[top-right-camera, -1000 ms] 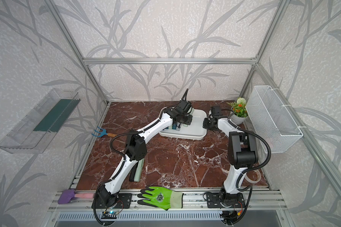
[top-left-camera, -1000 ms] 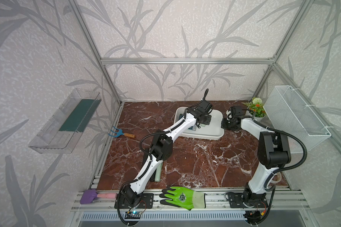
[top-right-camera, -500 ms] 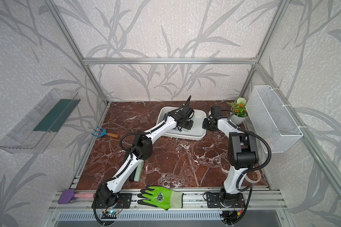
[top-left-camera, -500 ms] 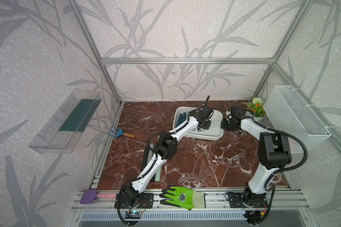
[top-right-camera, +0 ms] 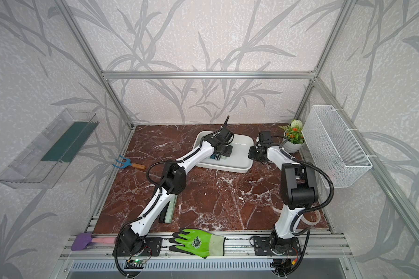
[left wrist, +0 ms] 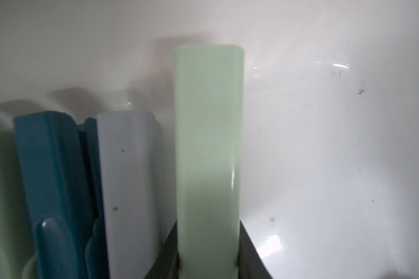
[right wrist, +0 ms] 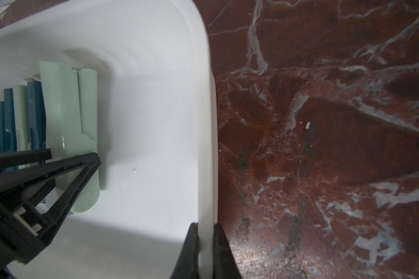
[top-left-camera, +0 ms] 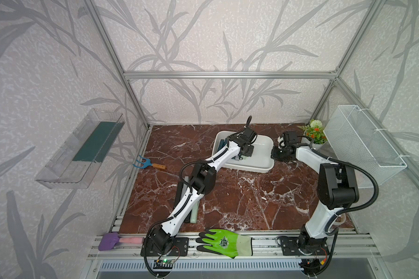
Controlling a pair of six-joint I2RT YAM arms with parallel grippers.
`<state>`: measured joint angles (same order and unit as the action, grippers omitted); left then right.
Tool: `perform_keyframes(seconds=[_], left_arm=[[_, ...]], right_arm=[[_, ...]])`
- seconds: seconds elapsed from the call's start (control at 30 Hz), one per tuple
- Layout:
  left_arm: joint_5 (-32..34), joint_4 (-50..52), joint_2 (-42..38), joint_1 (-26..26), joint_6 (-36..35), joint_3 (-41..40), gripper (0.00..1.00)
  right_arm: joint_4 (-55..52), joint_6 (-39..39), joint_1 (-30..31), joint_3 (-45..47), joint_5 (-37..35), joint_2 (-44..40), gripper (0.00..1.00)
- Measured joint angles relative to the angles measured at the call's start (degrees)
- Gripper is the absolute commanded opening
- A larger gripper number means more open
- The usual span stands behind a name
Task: Put the pruning pliers into the storage box
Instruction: Place the pruning pliers in the storage box.
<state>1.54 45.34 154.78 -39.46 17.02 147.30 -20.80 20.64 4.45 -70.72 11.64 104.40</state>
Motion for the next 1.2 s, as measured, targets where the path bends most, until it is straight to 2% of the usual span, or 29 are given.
perform_keyframes(seconds=[0.17, 0.47, 0.97, 1.2], left_arm=[[0.6, -0.9, 0.1, 0.5, 1.1, 0.0, 0.25], [1.4, -1.5, 1.8, 0.5, 2.1, 1.9, 0.41], [2.8, -1.6, 1.1, 0.2, 2.1, 2.3, 0.43], [6.4, -0.2, -4.8, 0.3, 0.6, 2.3, 0.48]], right_arm=[[0.0, 0.3, 0.1, 0.0, 0.0, 0.0, 0.10], [-0.1, 0.3, 0.1, 0.0, 0.0, 0.0, 0.10], [-0.2, 0.3, 0.2, 0.0, 0.0, -0.1, 0.10], [-0.2, 0.3, 0.2, 0.0, -0.1, -0.1, 0.10]])
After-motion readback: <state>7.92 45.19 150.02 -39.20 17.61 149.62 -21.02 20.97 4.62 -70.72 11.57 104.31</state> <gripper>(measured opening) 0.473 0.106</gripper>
